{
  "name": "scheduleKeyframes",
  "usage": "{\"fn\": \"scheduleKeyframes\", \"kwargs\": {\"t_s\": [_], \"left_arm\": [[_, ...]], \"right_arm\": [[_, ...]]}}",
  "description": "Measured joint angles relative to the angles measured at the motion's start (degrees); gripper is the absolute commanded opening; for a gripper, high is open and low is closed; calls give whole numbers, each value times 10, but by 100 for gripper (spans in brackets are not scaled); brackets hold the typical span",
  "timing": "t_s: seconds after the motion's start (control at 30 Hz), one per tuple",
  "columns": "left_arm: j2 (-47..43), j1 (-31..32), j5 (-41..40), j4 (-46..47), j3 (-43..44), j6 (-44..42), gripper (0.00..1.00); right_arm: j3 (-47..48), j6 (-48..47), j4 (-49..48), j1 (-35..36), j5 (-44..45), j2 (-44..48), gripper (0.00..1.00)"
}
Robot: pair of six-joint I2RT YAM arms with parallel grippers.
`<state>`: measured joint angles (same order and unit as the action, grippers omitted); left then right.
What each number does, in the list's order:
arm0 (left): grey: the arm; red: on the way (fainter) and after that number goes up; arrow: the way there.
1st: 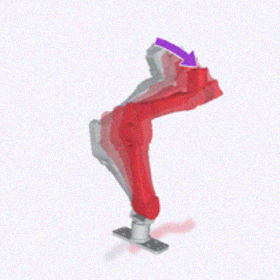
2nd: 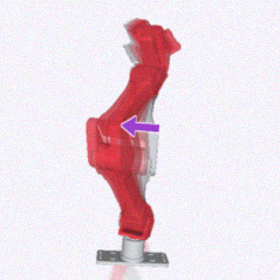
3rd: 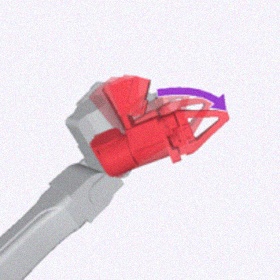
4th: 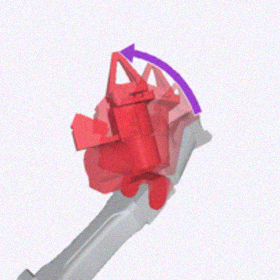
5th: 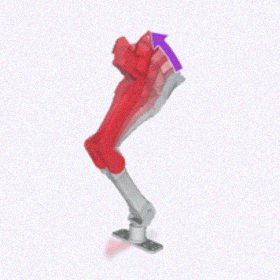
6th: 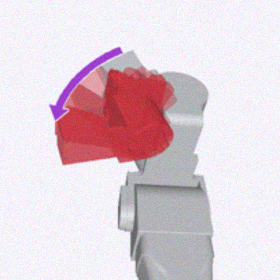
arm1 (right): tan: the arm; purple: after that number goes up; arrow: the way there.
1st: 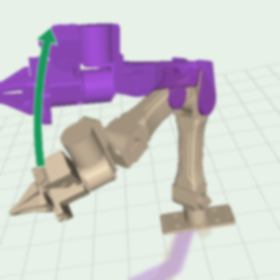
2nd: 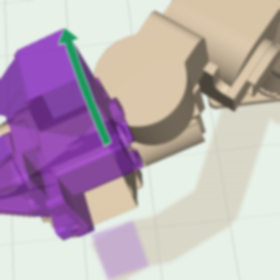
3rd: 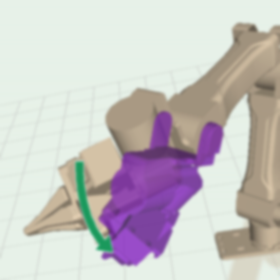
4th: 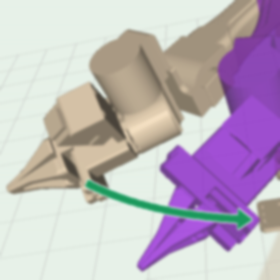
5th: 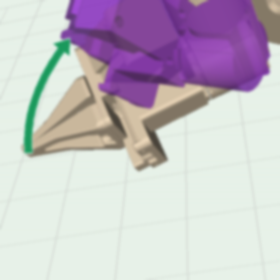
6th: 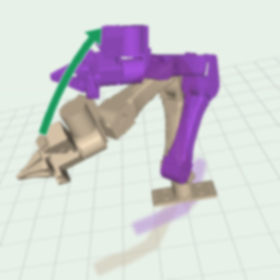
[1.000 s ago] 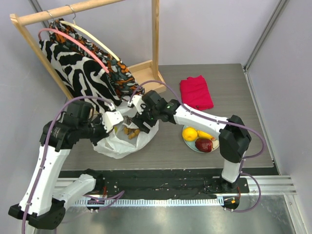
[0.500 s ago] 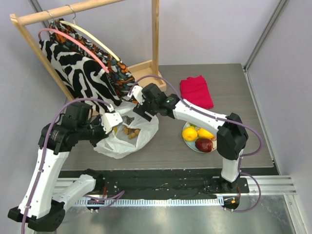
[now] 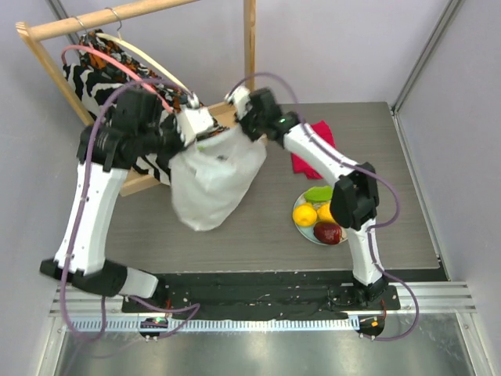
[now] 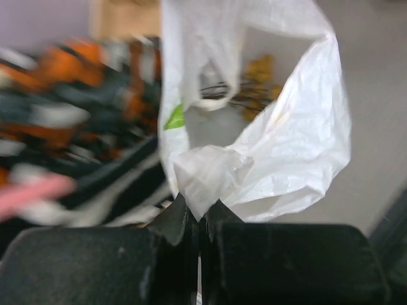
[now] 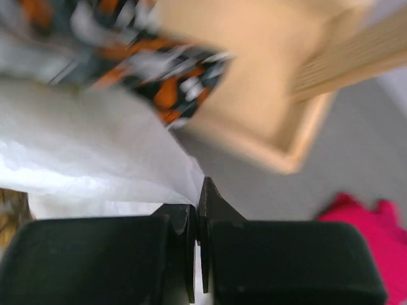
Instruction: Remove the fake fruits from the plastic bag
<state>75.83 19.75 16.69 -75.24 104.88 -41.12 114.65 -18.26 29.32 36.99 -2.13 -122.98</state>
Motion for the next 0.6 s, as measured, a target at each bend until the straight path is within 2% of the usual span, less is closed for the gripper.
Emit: {"fn": "scheduleKeyframes", "kwargs": {"t_s": [0.07,0.13,0.23,0.3,0.43,0.5,0.53,0.6], "left_arm": [[83,0,-4,10,141,-5,0],[135,0,-2,25,234,-11,0],[141,7,8,25,257,-23,0],[87,27,15,28,164,-38,0],[-43,110,8,10,-103,-62,0],[-87,133,6,-5,-207,-69,0],[-106,134,-2,-16,-250,-72,0],[-133,132,-13,-29,-306,-73,0]], "right_arm": [[37,23,-19,-42,-13,19,1],[21,38,-31,-75,-15,73,1],[-88,62,-55,-97,-20,194,1],[-225,83,-79,-89,-35,311,1],[-436,123,-97,-62,-80,430,1],[-516,146,-89,-59,-104,436,15],[-550,157,-83,-61,-114,430,34],[-599,176,-53,-63,-131,419,43]]}}
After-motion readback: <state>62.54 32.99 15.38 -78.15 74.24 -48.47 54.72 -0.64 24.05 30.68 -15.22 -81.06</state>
